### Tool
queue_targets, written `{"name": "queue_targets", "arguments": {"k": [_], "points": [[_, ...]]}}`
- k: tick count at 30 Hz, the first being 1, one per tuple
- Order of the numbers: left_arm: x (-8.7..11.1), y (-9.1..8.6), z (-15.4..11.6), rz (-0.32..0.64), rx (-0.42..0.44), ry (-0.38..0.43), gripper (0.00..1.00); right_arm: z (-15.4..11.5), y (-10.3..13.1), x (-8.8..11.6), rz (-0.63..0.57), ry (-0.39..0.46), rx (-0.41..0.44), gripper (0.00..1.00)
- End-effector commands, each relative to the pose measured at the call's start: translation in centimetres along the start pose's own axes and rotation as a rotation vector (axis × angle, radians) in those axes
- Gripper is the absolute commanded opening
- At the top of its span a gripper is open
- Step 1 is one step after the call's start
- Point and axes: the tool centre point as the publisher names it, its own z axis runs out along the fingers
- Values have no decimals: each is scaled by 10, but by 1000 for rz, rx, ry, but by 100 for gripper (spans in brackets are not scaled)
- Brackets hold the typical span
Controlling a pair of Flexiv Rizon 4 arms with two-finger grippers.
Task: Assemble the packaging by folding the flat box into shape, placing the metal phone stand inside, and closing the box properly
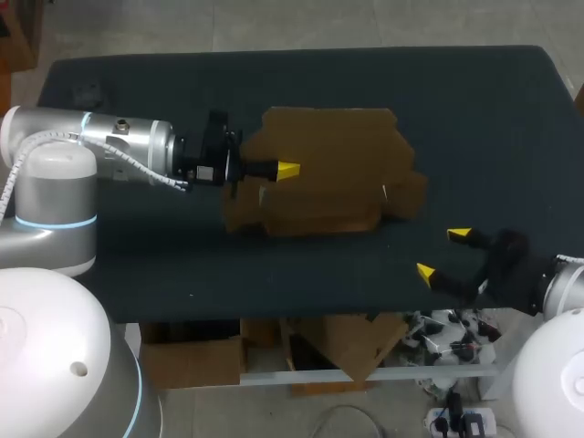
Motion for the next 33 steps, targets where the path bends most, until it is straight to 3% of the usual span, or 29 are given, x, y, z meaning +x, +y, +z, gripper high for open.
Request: {"name": "queue_targets", "arguments": {"k": [1,12,33], "points": [[-1,4,0,-1,0,2,0,-6,-2,-16,4,38,-11,100],[-1,4,0,-1,0,2,0,10,-3,-52,-16,109,-18,100],[-1,4,0,-1,0,2,0,55,5,-75,-41,160,-25,100]]}}
